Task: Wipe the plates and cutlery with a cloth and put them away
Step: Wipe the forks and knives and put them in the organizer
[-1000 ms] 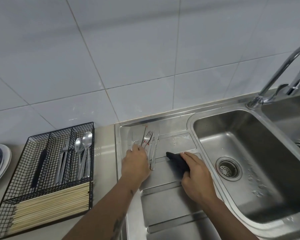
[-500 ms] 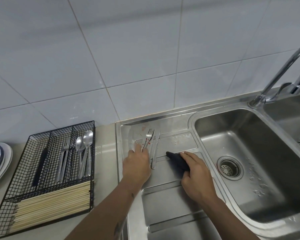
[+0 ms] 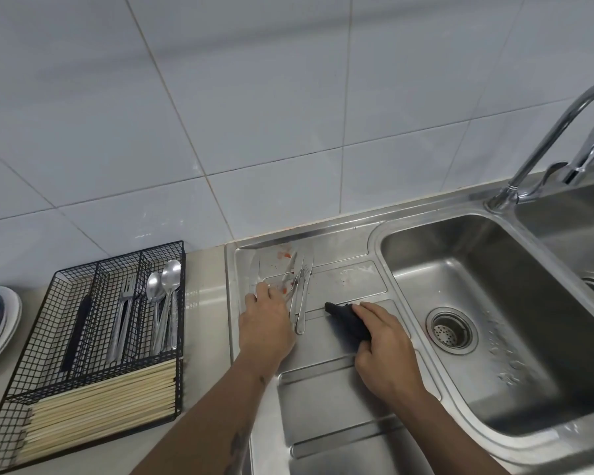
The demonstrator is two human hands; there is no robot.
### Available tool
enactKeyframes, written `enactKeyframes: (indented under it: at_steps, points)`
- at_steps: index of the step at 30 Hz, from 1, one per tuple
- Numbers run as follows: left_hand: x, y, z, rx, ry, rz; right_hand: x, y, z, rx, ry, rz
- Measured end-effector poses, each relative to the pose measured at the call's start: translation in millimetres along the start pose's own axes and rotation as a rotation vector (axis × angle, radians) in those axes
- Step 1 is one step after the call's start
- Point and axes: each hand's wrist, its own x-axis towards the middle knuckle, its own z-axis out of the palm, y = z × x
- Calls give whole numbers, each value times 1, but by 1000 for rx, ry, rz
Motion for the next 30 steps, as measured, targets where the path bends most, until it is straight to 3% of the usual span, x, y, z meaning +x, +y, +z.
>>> enactKeyframes:
  at_steps: [7, 18, 30]
  points:
    - [-1, 0, 5, -10, 8, -13, 0, 1, 5, -4, -11, -18]
    - [-18, -2, 6, 0, 174, 111, -4, 0, 1, 18, 6, -30]
    - [-52, 2, -15, -163, 126, 185, -24, -4, -25, 96, 43, -94]
